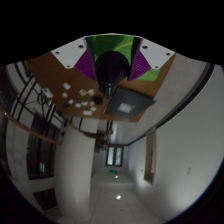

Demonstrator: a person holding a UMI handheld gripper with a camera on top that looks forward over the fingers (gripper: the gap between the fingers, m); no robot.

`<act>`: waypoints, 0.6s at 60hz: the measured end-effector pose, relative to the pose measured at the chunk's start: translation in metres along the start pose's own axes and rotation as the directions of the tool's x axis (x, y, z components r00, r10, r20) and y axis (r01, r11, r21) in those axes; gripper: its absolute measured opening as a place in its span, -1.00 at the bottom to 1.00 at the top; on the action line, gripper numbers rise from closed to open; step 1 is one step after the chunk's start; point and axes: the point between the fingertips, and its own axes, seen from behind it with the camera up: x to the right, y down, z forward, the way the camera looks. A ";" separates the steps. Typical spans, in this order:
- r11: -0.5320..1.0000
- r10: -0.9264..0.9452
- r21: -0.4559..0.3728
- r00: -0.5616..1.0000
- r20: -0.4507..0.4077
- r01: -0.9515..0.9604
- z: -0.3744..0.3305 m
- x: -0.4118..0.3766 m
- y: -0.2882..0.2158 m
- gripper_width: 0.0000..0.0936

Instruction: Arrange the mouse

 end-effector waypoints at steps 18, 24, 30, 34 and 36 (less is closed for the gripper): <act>0.983 -0.142 -0.113 0.989 0.050 0.146 0.029 -0.053 0.101 0.15; 0.985 -0.136 -0.102 0.989 0.059 0.142 0.029 -0.054 0.101 0.15; 0.982 -0.156 -0.095 0.985 0.067 0.162 0.029 -0.055 0.102 0.28; 0.981 -0.147 -0.123 0.988 0.052 0.153 0.029 -0.052 0.104 0.43; 0.980 -0.138 -0.141 0.990 0.025 0.140 0.026 -0.048 0.103 0.59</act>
